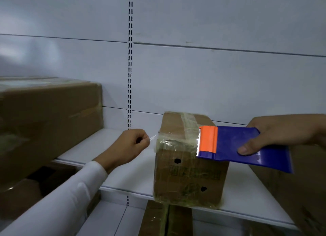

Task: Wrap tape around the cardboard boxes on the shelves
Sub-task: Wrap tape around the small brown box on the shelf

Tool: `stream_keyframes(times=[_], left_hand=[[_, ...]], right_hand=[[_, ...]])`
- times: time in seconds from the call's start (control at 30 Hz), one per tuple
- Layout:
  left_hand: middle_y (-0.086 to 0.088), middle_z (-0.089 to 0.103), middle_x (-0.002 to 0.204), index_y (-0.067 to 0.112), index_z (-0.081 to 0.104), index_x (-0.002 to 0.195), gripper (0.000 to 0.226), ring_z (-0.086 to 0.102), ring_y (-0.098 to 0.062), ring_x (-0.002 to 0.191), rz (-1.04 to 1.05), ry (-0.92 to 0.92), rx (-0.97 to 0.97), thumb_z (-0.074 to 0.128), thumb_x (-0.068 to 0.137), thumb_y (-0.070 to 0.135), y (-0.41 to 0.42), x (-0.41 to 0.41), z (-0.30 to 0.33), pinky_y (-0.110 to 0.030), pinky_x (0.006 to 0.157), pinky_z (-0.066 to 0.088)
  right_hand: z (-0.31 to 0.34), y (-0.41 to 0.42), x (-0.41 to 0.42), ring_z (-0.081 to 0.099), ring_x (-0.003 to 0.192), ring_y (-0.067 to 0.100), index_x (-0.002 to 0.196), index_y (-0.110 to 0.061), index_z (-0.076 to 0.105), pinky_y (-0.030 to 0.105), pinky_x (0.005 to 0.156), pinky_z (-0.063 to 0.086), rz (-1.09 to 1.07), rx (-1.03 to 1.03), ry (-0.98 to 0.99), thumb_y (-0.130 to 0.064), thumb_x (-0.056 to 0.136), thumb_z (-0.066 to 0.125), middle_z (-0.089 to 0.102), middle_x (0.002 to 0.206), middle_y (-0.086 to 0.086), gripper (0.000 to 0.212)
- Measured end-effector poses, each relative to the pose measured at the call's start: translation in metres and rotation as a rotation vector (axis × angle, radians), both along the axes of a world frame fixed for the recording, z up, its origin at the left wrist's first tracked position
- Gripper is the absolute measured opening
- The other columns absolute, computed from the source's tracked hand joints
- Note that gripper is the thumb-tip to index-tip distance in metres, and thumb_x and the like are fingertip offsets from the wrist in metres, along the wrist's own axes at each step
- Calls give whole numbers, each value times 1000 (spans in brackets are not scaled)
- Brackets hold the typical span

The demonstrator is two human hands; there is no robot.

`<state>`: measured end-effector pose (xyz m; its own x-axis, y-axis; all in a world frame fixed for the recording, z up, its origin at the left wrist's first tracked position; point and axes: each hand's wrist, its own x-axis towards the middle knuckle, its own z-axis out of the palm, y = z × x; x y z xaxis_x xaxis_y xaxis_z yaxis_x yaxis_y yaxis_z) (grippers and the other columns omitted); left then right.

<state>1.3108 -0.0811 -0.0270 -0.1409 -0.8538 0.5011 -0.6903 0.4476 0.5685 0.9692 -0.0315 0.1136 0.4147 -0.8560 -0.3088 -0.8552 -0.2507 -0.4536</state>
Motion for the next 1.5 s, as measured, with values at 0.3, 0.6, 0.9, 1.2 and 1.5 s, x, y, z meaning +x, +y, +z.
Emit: stream_keyframes(times=[0.3, 0.6, 0.9, 1.2, 1.5], left_hand=[[5, 56, 103, 21, 58, 112, 26, 49, -6, 75, 252, -143, -55, 61, 90, 34, -12, -18, -18, -21, 71, 42], [3, 46, 143, 21, 40, 142, 52, 37, -5, 130, -378, -484, -262, 42, 97, 47, -11, -56, 23, -21, 109, 30], [8, 52, 138, 27, 49, 137, 68, 44, -4, 126, -360, -431, -231, 26, 89, 69, -18, -45, 8, -14, 103, 29], [12, 52, 137, 29, 48, 138, 62, 47, -2, 123, -307, -503, -255, 25, 93, 66, -28, -7, 6, -7, 102, 28], [11, 62, 115, 31, 52, 124, 60, 59, -10, 99, -259, -623, -275, 26, 88, 73, -22, -20, 22, -27, 82, 48]], right_hand=[[-5, 8, 3, 71, 66, 14, 88, -13, 67, 18, 59, 50, -72, -61, 2, -56, 62, 74, 75, 77, 0, 50], [-5, 10, 5, 72, 71, 14, 96, -13, 66, 19, 62, 52, -94, -28, 41, -61, 55, 72, 76, 82, 0, 63], [-11, 9, 10, 72, 85, 21, 105, -11, 67, 23, 69, 55, -44, 54, 78, -52, 71, 76, 75, 95, 5, 54], [-8, 6, -55, 70, 74, 17, 97, -5, 68, 25, 66, 50, -59, 67, -34, -57, 61, 75, 75, 88, 8, 63], [-53, -19, -56, 67, 66, 15, 79, -16, 68, 24, 61, 49, -145, 52, -132, -55, 51, 78, 73, 75, 2, 49]])
